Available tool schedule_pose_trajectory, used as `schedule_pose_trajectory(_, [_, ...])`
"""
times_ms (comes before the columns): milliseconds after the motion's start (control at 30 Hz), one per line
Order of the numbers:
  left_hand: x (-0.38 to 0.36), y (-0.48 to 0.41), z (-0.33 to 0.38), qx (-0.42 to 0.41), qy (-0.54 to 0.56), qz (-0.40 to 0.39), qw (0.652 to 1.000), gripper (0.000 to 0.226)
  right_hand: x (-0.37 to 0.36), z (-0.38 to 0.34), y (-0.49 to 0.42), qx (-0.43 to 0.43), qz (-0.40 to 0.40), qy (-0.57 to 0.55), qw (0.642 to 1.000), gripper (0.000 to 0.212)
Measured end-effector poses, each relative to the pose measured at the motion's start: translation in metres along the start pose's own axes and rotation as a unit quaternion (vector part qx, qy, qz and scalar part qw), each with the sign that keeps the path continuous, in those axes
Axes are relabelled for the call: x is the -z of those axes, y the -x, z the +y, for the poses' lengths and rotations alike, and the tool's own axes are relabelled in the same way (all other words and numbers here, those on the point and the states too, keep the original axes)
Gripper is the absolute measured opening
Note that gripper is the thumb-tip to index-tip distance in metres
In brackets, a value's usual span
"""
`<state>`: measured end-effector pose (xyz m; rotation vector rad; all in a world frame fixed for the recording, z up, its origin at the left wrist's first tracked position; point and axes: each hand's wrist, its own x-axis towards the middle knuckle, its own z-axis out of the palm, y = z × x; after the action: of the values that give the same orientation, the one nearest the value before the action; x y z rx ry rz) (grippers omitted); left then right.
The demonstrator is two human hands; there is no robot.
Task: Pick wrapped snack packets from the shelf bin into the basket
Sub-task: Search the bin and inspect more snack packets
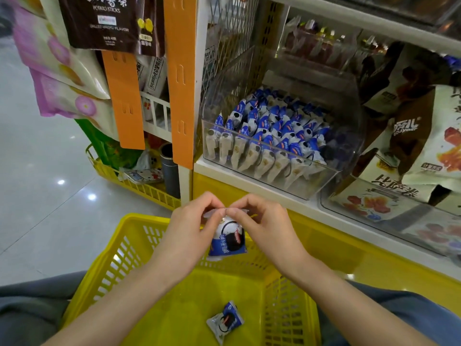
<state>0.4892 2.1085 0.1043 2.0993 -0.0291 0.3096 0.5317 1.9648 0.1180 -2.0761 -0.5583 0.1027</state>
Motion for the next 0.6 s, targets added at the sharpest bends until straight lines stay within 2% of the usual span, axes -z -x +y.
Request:
schedule_pose_trajectory(67, [0.0, -0.001, -0.001, 0.023, 0.032, -0.006, 0.999, 0.013, 0.001, -0.001, -0.001, 0.009, -0.002, 0.017, 1.0, 0.004])
schedule_pose_trajectory(167, [0.001, -0.006, -0.001, 0.069, 0.096, -0.026, 0.993, 0.015, 0.005, -0.002, -0.001, 0.069, 0.002, 0.106, 0.992, 0.012])
schedule_pose_trajectory(267, [0.0, -0.008, 0.002, 0.086, 0.132, -0.029, 0.987, 0.014, 0.008, -0.002, -0.002, 0.098, 0.03, 0.168, 0.98, 0.01])
schedule_pose_trajectory(400, [0.0, -0.007, -0.003, 0.127, 0.117, 0.018, 0.985, 0.009, 0.009, -0.003, -0.002, 0.053, 0.107, 0.101, 0.988, 0.006])
schedule_pose_trajectory(467, [-0.001, -0.007, -0.005, 0.169, 0.083, -0.02, 0.982, 0.017, 0.011, -0.003, -0.002, 0.03, 0.142, 0.047, 0.988, 0.003])
schedule_pose_trajectory(533, [-0.002, -0.009, 0.0, 0.246, 0.15, -0.085, 0.954, 0.035, 0.012, -0.002, -0.001, 0.031, 0.147, 0.017, 0.988, 0.003])
schedule_pose_trajectory(600, [-0.001, -0.013, 0.006, 0.325, 0.257, -0.115, 0.903, 0.049, 0.01, -0.001, 0.002, 0.068, 0.111, 0.021, 0.991, 0.004])
